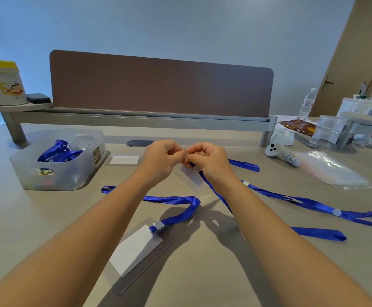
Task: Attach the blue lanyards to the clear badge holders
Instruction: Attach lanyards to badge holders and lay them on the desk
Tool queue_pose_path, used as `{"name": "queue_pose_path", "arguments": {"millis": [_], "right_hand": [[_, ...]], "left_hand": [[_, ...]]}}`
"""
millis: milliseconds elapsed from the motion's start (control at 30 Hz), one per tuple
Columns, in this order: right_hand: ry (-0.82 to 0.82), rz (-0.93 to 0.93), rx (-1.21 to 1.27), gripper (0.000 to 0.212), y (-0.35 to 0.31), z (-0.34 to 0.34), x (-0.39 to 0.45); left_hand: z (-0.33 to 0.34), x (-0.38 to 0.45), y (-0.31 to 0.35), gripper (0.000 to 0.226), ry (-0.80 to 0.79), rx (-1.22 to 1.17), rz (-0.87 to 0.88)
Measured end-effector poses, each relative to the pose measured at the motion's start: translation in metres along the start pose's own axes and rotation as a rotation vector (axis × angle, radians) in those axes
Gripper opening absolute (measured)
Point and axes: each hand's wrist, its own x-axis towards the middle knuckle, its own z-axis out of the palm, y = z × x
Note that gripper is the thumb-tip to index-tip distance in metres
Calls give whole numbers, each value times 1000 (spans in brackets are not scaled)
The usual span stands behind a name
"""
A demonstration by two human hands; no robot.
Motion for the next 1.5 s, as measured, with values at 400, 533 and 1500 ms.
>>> {"name": "queue_pose_path", "arguments": {"millis": [400,533,1500], "right_hand": [[-59,190,30,13,-2,0,22],[-143,261,-76,16,13,-9,25],[-191,515,-1036,60,117,12,46]], "left_hand": [[-11,9,-15,10,59,-147,-13],[-16,15,-30,8,174,-74,2],[17,10,-129,52,-545,706,-409]]}}
